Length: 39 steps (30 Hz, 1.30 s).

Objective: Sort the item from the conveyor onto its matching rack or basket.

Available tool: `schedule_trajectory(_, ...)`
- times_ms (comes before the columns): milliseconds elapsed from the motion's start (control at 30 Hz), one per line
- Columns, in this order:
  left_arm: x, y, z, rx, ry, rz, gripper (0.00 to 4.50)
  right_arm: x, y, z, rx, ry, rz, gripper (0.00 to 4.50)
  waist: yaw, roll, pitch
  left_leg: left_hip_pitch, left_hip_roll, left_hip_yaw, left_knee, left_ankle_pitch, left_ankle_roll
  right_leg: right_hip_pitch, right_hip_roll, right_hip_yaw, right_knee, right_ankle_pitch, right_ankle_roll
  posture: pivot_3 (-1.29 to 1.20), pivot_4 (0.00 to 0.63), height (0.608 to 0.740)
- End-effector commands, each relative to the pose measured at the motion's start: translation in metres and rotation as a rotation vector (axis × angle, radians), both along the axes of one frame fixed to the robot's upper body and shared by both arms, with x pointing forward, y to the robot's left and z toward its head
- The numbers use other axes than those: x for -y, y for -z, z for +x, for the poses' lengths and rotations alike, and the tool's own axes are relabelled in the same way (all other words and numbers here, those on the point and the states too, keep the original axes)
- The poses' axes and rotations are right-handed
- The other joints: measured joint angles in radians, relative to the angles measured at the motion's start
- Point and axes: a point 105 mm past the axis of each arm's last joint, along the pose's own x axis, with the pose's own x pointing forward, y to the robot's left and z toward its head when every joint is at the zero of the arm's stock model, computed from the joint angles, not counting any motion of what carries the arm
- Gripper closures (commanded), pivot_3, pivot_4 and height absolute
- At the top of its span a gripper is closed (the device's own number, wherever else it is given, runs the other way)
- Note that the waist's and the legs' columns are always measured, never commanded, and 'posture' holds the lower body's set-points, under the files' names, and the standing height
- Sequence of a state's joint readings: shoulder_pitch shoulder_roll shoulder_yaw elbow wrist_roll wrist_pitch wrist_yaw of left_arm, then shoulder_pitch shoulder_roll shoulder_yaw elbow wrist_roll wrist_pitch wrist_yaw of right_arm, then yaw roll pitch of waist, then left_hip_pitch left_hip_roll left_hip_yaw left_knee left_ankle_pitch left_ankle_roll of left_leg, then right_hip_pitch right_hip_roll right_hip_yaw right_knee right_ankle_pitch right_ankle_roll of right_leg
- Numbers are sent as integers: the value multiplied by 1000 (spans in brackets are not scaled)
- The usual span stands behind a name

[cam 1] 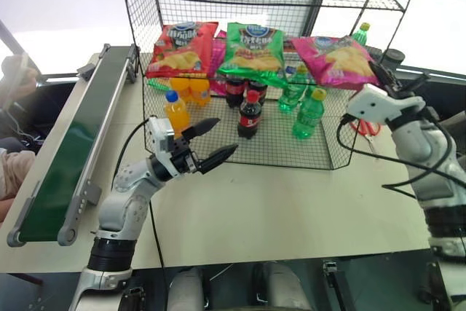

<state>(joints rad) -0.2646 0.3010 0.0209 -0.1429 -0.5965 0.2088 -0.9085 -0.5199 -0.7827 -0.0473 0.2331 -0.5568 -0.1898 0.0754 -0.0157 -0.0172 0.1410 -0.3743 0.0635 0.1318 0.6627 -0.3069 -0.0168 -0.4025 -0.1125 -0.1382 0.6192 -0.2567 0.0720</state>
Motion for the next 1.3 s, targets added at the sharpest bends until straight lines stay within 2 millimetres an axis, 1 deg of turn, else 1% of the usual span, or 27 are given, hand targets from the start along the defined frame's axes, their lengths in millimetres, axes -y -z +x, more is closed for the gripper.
schedule_trajectory(33, 1, -12, -6, 55, -11, -1, 0, 8, -10, 10, 50, 31, 9, 4285, 1, 0, 0, 0, 0, 0, 0, 0, 0, 0, 0, 0, 0, 0, 0, 0, 150, 738)
schedule_trajectory(167, -2, -8, -6, 54, -24, 13, 0, 6, -12, 23, 60, 28, 18, 4285, -1, 0, 0, 0, 0, 1, 0, 0, 0, 1, 0, 0, 0, 0, 0, 0, 150, 738)
schedule_trajectory(400, -2, -8, -5, 54, -38, 13, 0, 1, -15, 32, 52, 0, 19, 4285, 1, 1, 1, 0, 0, 1, 0, 0, -1, 1, 0, 0, 0, 0, 0, 0, 150, 738)
schedule_trajectory(467, 0, -7, -5, 51, -35, 14, 0, -1, -14, 34, 33, -12, 25, 3208, 1, 1, 1, 0, 0, 1, 0, 1, -1, 1, 0, 0, 0, 0, 0, 0, 150, 738)
schedule_trajectory(500, 1, -6, -5, 51, -35, 16, 0, -2, -13, 34, 21, -23, 25, 2811, 0, 1, 1, 0, 0, 1, 0, 1, -1, 1, 0, 0, 0, 0, 0, 0, 150, 738)
schedule_trajectory(533, 1, -6, -5, 52, -35, 17, 0, -4, -12, 33, 12, -31, 24, 2313, -1, 1, 1, 0, 0, 1, 0, 1, -1, 1, 0, 0, 0, 0, 0, 0, 150, 738)
schedule_trajectory(600, 2, -5, -5, 48, -37, 16, 0, -5, -10, 29, -27, -58, 11, 1351, -1, 1, 1, 0, 0, 1, 0, 1, -1, 1, 0, 0, 0, 0, 0, 0, 150, 738)
schedule_trajectory(667, -1, -2, -1, 28, -61, 3, 0, -5, -13, 23, -74, -83, -25, 343, -1, 1, 1, 1, 1, 1, 0, 1, -1, 2, 0, 0, 0, 0, 0, 0, 150, 738)
schedule_trajectory(700, -3, -1, 0, 24, -72, 2, 0, -4, -14, 21, -89, -83, -44, 24, -1, 1, 1, 1, 1, 1, 0, 1, -1, 2, 0, 0, 0, 0, 0, 0, 150, 738)
schedule_trajectory(800, 1, -1, -2, 28, -61, 4, 0, -2, -23, 14, -153, -125, -10, 24, -1, 1, 1, 2, 1, 0, 0, 1, -1, 3, 0, -1, 0, 0, 0, 0, 150, 738)
schedule_trajectory(833, 3, 0, -3, 27, -53, 6, 0, -2, -22, 13, -200, -153, 51, 24, -1, 1, 1, 2, 1, 1, 0, 1, -1, 3, 0, -1, 0, 0, 0, 0, 150, 738)
schedule_trajectory(900, 5, 3, -5, 25, -43, 14, 0, 1, -23, 10, -244, -163, 68, 24, -1, 1, 1, 2, 1, 1, 0, 1, -1, 3, 0, -1, 0, 0, 0, 0, 150, 738)
schedule_trajectory(933, 6, 5, -5, 21, -41, 16, 0, -2, -23, 8, -270, -195, 92, 24, 0, 1, 1, 2, 1, 1, 1, 1, -1, 3, 0, -1, 0, 0, 0, 0, 150, 738)
schedule_trajectory(1000, 5, 8, -6, 14, -41, 22, 0, -2, -28, 7, -278, -222, 147, 24, 0, 1, 1, 2, 1, 0, 0, 1, -1, 3, 0, -1, 0, 0, 0, 0, 150, 738)
schedule_trajectory(1067, 5, 11, -6, 17, -41, 37, 0, -5, -24, 5, -346, -262, 205, 24, 1, 2, 1, 2, 1, 0, 0, 1, -1, 3, 0, -1, 0, 0, 0, 0, 150, 738)
schedule_trajectory(1100, 5, 11, -6, 13, -43, 35, 0, -7, -25, 5, -349, -278, 226, 24, 1, 2, 1, 2, 1, 0, 0, 0, -1, 3, 0, -1, 0, 0, 0, 0, 150, 738)
schedule_trajectory(1167, 5, 11, -6, 15, -43, 35, 0, -17, -25, 2, -389, -356, 297, 24, 1, 2, 1, 2, 1, 0, 1, 0, -1, 3, 0, -1, 0, 0, 0, 0, 150, 738)
schedule_trajectory(1200, 5, 11, -6, 15, -43, 36, 0, -19, -25, 1, -404, -373, 312, 24, 0, 2, 1, 2, 1, 0, 1, 0, -1, 3, 0, -1, 0, 0, 0, 0, 150, 738)
schedule_trajectory(1300, 7, 13, -7, 12, -40, 39, 0, -22, -31, -1, -362, -393, 290, 24, 1, 2, 1, 2, 2, -1, 0, 0, 0, 3, 0, -1, 0, 0, 0, 0, 150, 738)
